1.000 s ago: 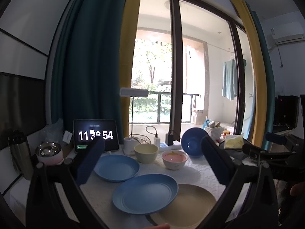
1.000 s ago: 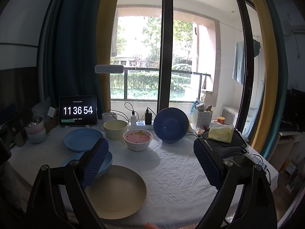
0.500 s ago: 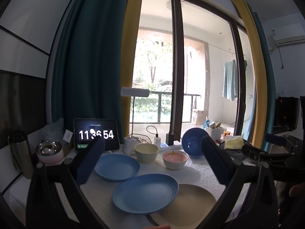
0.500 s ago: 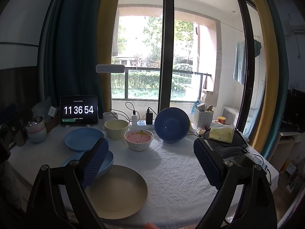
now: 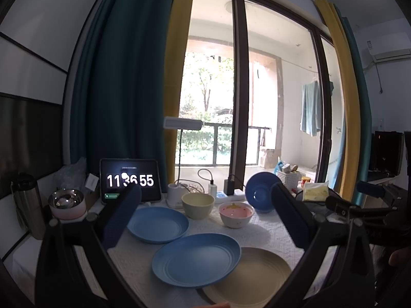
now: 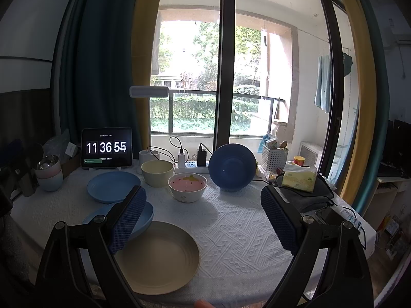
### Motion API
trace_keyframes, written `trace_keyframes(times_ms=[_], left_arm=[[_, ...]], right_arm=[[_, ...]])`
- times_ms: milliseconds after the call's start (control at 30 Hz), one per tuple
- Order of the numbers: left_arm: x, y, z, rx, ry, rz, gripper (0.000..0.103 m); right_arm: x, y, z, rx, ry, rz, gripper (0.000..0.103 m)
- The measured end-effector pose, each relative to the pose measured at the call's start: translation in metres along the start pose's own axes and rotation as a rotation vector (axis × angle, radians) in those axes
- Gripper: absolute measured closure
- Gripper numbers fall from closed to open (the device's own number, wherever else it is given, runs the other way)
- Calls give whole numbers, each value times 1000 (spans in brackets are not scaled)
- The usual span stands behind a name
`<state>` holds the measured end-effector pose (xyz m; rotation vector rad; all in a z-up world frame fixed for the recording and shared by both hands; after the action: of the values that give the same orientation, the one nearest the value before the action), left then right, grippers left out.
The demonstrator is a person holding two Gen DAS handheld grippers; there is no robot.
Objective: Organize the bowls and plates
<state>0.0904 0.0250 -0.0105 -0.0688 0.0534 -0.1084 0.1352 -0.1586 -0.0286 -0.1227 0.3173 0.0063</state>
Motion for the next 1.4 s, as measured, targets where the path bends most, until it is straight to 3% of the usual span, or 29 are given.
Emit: trace_keyframes(times_ms=[400, 1400], left_arm=[[9, 9, -12, -29, 45, 12, 1], [88, 102, -153, -308, 449, 124, 1]], right_arm=[[11, 7, -6, -6, 28, 19, 10], [111, 94, -66, -127, 293, 161, 10]])
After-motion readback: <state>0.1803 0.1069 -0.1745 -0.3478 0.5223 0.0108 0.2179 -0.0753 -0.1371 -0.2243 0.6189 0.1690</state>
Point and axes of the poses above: each gripper's, at about its wrist camera, not at the fingertips, and x roughly the way its jaws point, y to its left, z to its top, the point moved 10 cm from there along x, roughly the way its jaws point, and after that the axes turned 8 degrees about -z, right-handed, at the moved point
